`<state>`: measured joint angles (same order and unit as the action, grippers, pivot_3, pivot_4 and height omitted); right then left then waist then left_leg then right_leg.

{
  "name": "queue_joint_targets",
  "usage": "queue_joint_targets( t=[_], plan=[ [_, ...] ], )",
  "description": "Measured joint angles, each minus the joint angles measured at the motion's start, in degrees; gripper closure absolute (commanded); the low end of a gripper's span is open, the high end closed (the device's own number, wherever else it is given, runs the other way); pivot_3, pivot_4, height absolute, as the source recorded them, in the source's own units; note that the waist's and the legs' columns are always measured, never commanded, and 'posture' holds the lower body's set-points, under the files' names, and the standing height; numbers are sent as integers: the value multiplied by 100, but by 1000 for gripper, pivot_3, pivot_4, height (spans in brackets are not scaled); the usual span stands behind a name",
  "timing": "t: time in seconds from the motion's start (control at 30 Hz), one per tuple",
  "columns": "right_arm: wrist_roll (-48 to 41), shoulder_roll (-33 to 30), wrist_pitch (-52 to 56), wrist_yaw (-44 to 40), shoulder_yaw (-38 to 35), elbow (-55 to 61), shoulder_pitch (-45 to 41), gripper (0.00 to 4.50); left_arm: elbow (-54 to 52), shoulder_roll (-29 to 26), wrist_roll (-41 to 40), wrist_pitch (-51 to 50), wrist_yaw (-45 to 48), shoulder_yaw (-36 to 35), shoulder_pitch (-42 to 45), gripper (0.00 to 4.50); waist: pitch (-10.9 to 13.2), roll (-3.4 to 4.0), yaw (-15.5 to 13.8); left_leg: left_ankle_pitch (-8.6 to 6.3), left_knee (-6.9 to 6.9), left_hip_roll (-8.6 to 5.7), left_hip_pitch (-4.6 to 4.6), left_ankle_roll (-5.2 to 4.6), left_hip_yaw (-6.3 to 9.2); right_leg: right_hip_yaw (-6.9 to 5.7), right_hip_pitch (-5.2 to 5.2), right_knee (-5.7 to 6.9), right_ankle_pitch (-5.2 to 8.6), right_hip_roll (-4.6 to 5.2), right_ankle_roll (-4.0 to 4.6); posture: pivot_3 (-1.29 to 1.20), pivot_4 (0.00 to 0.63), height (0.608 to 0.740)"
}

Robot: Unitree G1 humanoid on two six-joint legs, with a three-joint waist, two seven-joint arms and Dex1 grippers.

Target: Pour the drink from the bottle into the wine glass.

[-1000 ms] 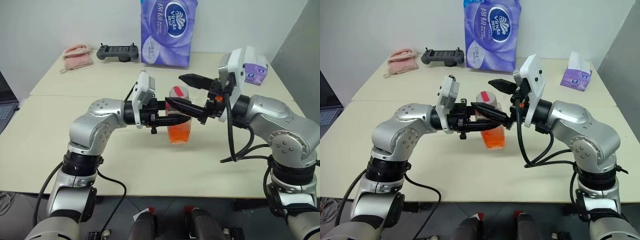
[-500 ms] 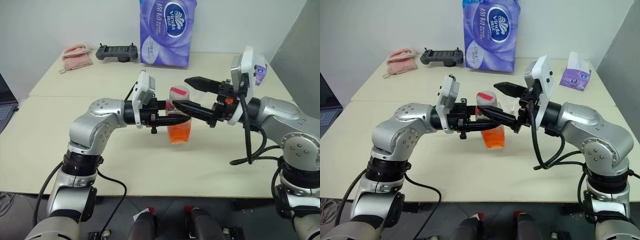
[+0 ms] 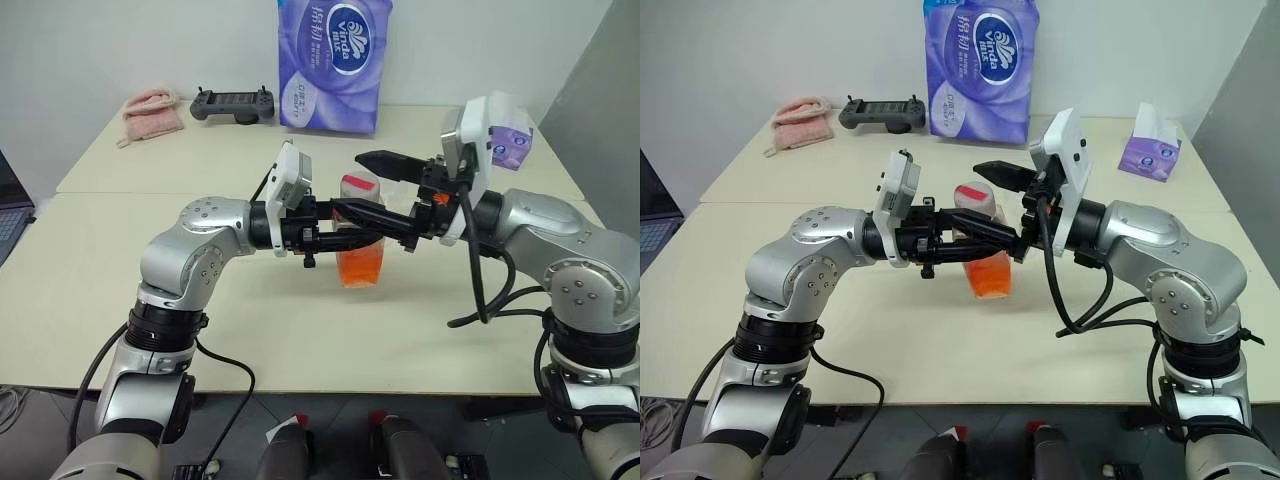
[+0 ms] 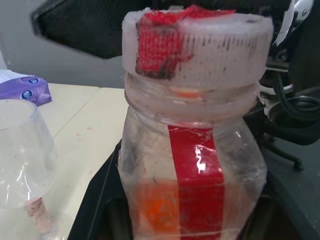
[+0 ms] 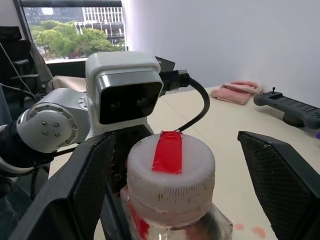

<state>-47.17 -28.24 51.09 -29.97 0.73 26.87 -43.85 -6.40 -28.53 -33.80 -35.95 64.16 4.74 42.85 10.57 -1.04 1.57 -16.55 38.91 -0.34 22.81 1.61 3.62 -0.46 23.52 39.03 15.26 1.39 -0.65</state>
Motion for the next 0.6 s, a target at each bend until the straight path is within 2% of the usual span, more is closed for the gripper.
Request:
queue_joint_targets(
  t=[0.33,0.6],
  plan=[
    [-129,-229,11,-145,-201,24,83,334,2,-17,2,-1,-2,0,0,2676,0,0,-1,0,0,1,-1,-1,1,0,0,0,0,0,0,0,150,740],
    [-388,-108,105,-85,-212,189,83,334,33,-10,17,15,1,0,19,2676,0,0,-1,0,0,1,-1,-1,2,0,0,1,0,0,0,0,150,740]
  ],
)
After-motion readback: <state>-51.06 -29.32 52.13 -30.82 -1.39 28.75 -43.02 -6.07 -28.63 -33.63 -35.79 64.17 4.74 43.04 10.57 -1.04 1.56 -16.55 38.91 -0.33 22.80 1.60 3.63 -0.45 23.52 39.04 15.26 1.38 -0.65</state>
